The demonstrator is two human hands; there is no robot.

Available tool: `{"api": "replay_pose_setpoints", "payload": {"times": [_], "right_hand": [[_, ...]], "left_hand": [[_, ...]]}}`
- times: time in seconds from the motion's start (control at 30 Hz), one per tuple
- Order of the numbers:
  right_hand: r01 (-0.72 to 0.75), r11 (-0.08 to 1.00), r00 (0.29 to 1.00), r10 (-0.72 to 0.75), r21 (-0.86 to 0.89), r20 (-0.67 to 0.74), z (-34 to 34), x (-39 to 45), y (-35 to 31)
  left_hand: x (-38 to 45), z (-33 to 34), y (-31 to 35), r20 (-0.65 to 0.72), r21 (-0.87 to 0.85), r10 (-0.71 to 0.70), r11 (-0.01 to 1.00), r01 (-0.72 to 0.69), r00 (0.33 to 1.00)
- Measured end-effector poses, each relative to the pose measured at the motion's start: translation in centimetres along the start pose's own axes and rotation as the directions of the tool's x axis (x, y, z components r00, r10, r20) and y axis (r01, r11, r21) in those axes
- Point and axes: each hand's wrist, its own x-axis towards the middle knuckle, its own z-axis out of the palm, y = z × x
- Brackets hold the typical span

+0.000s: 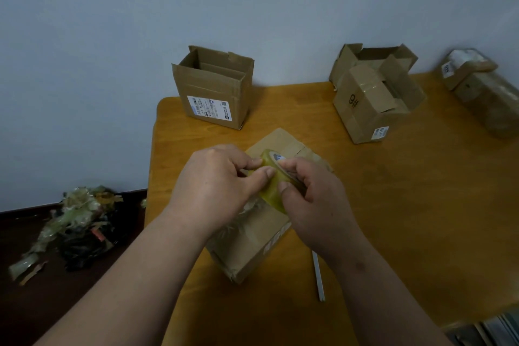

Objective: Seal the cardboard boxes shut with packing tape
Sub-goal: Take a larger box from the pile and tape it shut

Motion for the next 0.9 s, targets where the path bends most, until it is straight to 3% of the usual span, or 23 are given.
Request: {"api": "replay_pose_setpoints", "payload": {"times": [0.43,0.53,0.9], "right_hand": [[-0.028,0.984,1.000,0.029,-0.174,0.005,-0.6,0.1,-0.2],[-0.046,0.976,0.999,0.050,-0.211,0.015,-0.7,0.1,-0.5],[-0.091,0.975,0.995,0.096,-0.204,0.013,-2.5,-0.2,-0.8]], "left_hand": [[0.1,1.1,1.3,-0.037,0.093,0.055,0.994,-0.051,0.998],[0.0,1.3,1.5,-0.076,0.067,0.016,0.998,-0.011,0.997],[-0.2,1.7,2.9,-0.024,-0.046,-0.029,0.999,0.028,0.999]]}}
